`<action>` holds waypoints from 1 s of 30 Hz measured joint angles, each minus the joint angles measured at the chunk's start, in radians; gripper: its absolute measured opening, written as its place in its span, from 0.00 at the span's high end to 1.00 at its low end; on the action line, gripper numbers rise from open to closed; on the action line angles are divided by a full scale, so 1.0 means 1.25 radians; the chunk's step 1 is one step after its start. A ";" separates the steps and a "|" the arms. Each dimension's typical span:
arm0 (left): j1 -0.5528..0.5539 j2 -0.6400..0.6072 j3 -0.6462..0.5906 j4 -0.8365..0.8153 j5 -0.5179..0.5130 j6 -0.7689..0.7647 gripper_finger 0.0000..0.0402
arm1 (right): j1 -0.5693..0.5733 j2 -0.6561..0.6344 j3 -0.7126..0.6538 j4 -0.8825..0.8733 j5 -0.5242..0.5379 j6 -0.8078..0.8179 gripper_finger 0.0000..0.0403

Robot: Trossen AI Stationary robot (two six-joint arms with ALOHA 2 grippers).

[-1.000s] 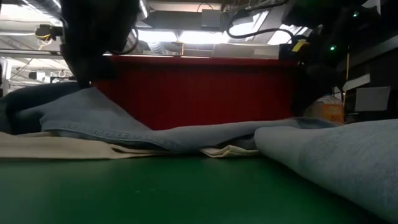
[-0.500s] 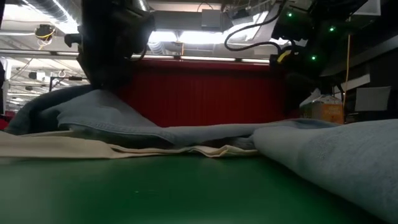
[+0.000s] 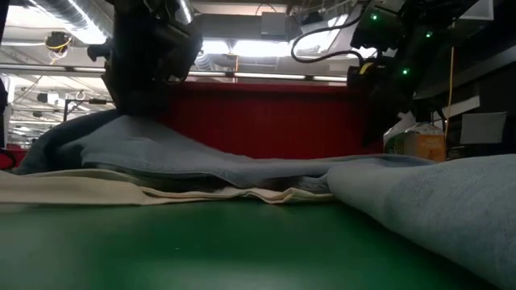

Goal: Fold laundry
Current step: Fold the blue jeans

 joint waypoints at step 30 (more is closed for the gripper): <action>-0.002 0.001 0.000 0.007 0.014 -0.006 1.00 | 0.253 -0.045 0.001 0.094 -0.194 0.118 0.64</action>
